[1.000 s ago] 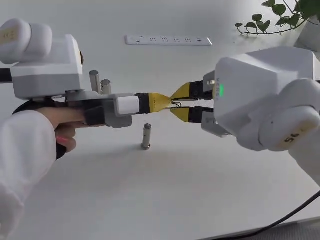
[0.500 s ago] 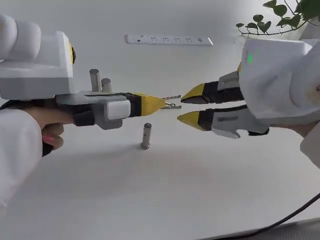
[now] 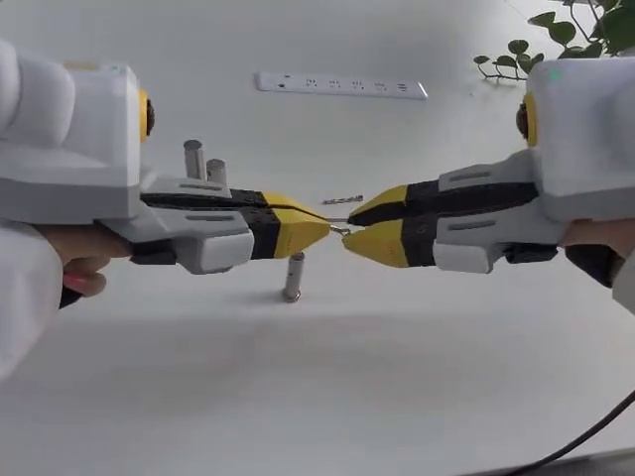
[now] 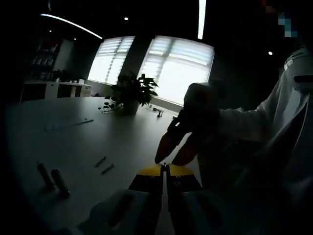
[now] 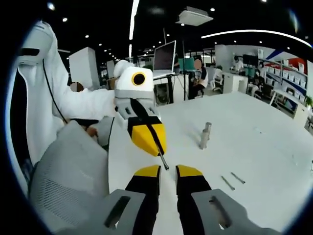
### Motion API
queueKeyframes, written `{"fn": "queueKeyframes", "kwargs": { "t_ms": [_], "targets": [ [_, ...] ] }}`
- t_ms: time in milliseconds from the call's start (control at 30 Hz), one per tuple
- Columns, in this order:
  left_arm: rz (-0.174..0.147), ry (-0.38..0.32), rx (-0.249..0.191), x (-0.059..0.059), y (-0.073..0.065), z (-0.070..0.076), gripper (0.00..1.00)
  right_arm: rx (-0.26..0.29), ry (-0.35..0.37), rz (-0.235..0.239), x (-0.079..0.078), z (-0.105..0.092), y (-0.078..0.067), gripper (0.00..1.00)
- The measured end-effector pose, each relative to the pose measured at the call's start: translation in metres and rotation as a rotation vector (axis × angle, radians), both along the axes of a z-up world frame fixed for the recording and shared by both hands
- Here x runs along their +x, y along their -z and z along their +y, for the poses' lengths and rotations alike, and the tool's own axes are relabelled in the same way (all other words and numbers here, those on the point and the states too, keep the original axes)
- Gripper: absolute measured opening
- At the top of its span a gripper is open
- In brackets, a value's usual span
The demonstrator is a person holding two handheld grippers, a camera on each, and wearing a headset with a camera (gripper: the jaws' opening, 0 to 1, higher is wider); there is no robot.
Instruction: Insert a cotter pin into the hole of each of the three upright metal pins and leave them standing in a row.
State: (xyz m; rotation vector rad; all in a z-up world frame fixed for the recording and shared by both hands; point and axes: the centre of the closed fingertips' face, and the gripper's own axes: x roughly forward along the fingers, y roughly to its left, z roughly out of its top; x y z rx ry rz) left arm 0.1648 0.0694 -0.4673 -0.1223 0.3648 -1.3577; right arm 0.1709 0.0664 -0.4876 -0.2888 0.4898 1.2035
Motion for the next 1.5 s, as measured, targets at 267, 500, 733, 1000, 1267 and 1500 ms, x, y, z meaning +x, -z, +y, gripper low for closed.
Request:
{"fn": "queueKeyframes", "kwargs": {
  "t_ms": [267, 500, 733, 1000, 1267, 1500],
  "targets": [
    [-0.007, 0.029, 0.010, -0.002, 0.001, 0.001, 0.00, 0.042, -0.016, 0.065, -0.008, 0.006, 0.001, 0.00],
    [-0.038, 0.062, 0.054, -0.004, 0.011, 0.003, 0.00, -0.011, -0.048, 0.050, -0.014, 0.008, 0.006, 0.00],
    [-0.168, 0.093, 0.083, -0.002, 0.014, 0.003, 0.00, -0.050, -0.072, 0.017, -0.016, 0.009, 0.007, 0.00],
    [-0.263, 0.057, 0.145, 0.013, 0.026, 0.008, 0.21, -0.127, -0.080, -0.043, -0.006, 0.005, 0.015, 0.00],
    [-0.247, 0.013, 0.224, 0.029, 0.053, 0.019, 0.25, -0.221, -0.052, -0.056, 0.013, -0.016, 0.036, 0.00],
    [-0.209, -0.002, 0.224, 0.040, 0.066, 0.017, 0.22, -0.287, -0.101, -0.051, 0.018, -0.021, 0.058, 0.00]
  ]
}}
